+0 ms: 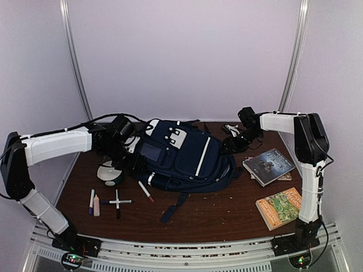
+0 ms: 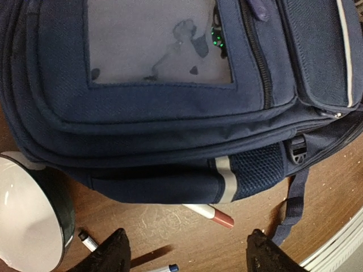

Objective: Pack the student bag
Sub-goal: Pick up the largest pocket of the bag from the student bag.

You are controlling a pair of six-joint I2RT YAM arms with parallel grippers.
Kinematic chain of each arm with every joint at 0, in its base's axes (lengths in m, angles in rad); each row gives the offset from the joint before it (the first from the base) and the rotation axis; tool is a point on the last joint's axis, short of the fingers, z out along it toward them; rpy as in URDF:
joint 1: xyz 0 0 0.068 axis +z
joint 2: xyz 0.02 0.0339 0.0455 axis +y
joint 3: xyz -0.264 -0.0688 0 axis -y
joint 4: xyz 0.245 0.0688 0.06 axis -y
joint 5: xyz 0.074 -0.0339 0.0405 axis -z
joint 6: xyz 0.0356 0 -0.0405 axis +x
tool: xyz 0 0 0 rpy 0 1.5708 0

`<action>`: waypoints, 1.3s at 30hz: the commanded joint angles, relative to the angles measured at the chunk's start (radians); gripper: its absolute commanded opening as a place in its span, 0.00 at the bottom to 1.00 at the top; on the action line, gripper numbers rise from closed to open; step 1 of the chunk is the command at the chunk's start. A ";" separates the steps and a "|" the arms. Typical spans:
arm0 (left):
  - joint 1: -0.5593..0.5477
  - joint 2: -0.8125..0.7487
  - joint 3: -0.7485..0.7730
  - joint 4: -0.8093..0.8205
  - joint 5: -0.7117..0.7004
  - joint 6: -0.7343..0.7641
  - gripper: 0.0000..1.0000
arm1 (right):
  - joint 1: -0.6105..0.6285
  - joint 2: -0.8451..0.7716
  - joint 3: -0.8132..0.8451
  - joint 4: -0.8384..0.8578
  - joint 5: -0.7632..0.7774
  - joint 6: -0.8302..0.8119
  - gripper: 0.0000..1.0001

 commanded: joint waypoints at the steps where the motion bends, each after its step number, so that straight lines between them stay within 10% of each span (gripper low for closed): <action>1: -0.004 0.064 -0.001 0.022 0.000 -0.031 0.72 | 0.004 0.018 0.021 -0.011 -0.083 0.028 0.49; 10: -0.004 0.272 0.148 0.127 -0.095 -0.036 0.72 | 0.000 -0.042 -0.069 0.003 -0.133 0.018 0.02; 23: 0.072 0.635 0.644 0.203 -0.222 0.117 0.71 | 0.042 -0.241 -0.325 0.094 -0.320 0.057 0.00; 32: 0.098 0.437 0.559 0.163 -0.091 0.298 0.72 | 0.071 -0.248 -0.252 -0.081 -0.386 -0.071 0.47; 39: 0.057 0.176 0.325 0.089 -0.096 0.399 0.72 | 0.057 -0.333 -0.255 -0.252 -0.288 -0.256 0.50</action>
